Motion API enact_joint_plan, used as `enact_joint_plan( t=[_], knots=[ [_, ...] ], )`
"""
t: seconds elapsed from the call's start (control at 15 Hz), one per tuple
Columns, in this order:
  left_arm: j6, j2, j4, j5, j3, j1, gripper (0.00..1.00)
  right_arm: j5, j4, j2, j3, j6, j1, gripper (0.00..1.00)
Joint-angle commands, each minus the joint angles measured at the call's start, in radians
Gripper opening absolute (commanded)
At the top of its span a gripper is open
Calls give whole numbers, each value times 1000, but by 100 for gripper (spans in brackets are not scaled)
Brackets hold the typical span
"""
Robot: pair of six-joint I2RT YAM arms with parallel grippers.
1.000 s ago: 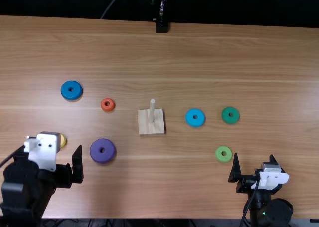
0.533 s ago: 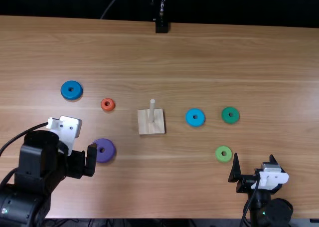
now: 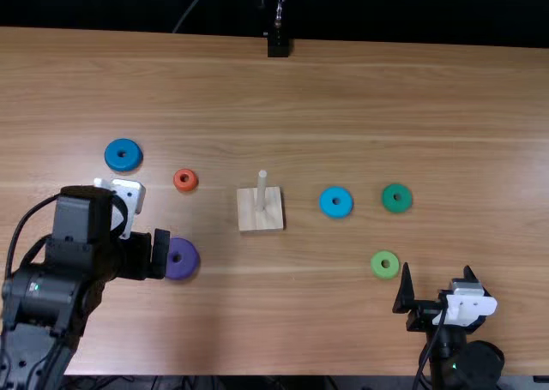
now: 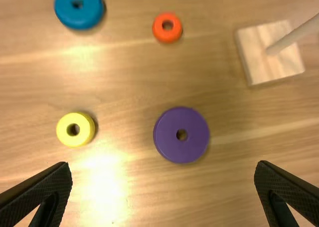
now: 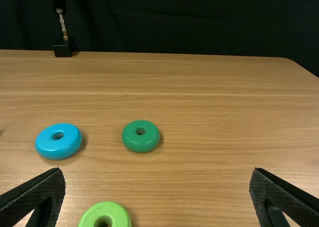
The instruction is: Build the Hanoi tower: stack the rings onto the peg from bottom to top in this color order: purple, dark blue, light blue, dark green, light green, yellow, orange.
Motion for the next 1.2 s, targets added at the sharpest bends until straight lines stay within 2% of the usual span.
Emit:
enact_joint_plan(
  t=[0.0, 0.13, 0.2, 0.33, 0.4, 0.8, 1.0, 1.13],
  knots=[
    [19, 30, 0, -3, 13, -24, 100, 21, -70, -13, -64, 1, -12, 100],
    [96, 73, 0, -8, 1, -39, 100, 21, -70, -13, -64, 1, -12, 100],
    [119, 110, 0, -26, -10, -40, 100, 21, -70, -13, -64, 1, -12, 100],
    [122, 160, 0, -83, -22, -54, 100, 21, -70, -13, -64, 1, -12, 100],
    [122, 199, 0, -100, -22, -70, 100, 21, -70, -13, -64, 1, -12, 100],
    [120, 390, 9, -78, -23, -122, 100, 21, -70, -13, -64, 1, -12, 100],
    [120, 429, 20, -78, -49, -166, 100, 21, -70, -13, -64, 1, -12, 100],
    [122, 450, 20, -80, -60, -172, 100, 21, -70, -13, -64, 1, -12, 100]
  ],
)
